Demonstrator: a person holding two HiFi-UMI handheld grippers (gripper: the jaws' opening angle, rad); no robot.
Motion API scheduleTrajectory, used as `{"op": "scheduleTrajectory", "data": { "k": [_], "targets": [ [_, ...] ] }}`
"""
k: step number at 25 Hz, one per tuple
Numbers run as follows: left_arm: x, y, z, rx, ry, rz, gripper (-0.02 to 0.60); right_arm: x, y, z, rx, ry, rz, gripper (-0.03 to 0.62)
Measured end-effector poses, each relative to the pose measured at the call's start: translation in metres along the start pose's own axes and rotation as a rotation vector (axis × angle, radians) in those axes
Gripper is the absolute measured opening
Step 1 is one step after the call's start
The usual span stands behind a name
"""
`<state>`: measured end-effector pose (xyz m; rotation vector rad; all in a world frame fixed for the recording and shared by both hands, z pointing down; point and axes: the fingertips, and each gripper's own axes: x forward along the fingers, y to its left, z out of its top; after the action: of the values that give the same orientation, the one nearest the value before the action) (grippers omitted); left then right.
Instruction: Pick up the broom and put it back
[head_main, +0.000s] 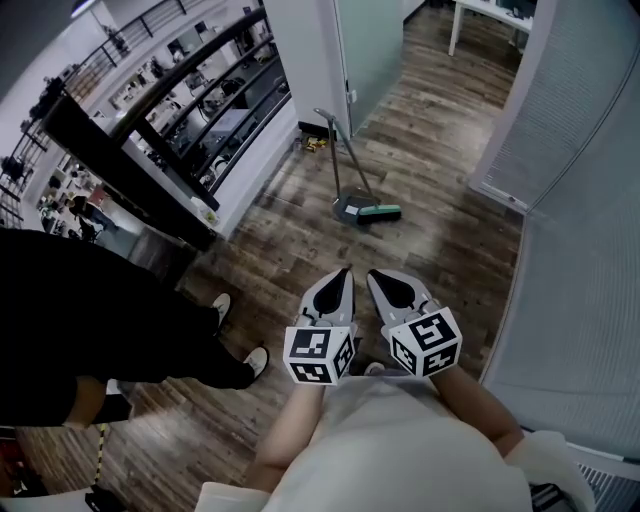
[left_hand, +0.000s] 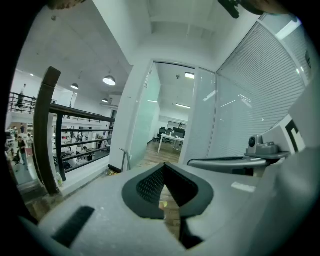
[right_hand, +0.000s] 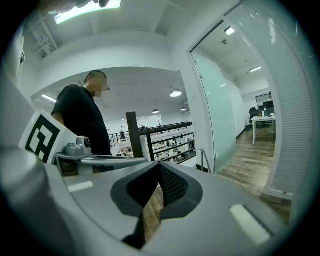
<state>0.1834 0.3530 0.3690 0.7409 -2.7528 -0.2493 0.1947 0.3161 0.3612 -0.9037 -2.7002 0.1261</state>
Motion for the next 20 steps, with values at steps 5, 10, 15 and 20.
{"op": "scheduleTrajectory", "data": {
  "k": [5, 10, 15, 20],
  "targets": [
    [0.003, -0.003, -0.002, -0.009, -0.009, 0.013, 0.005, -0.004, -0.005, 0.0, 0.0, -0.004, 0.007, 0.006],
    [0.001, -0.002, -0.002, -0.015, -0.01, 0.025, 0.005, -0.005, -0.007, 0.002, 0.016, -0.016, 0.006, 0.006],
    [0.001, -0.002, -0.005, -0.024, -0.004, 0.035, 0.006, -0.003, -0.01, 0.003, 0.033, -0.018, 0.013, 0.006],
    [0.007, 0.006, -0.001, -0.021, -0.001, 0.042, 0.006, 0.004, -0.012, 0.003, 0.044, -0.013, 0.012, 0.006]
  ]
}}
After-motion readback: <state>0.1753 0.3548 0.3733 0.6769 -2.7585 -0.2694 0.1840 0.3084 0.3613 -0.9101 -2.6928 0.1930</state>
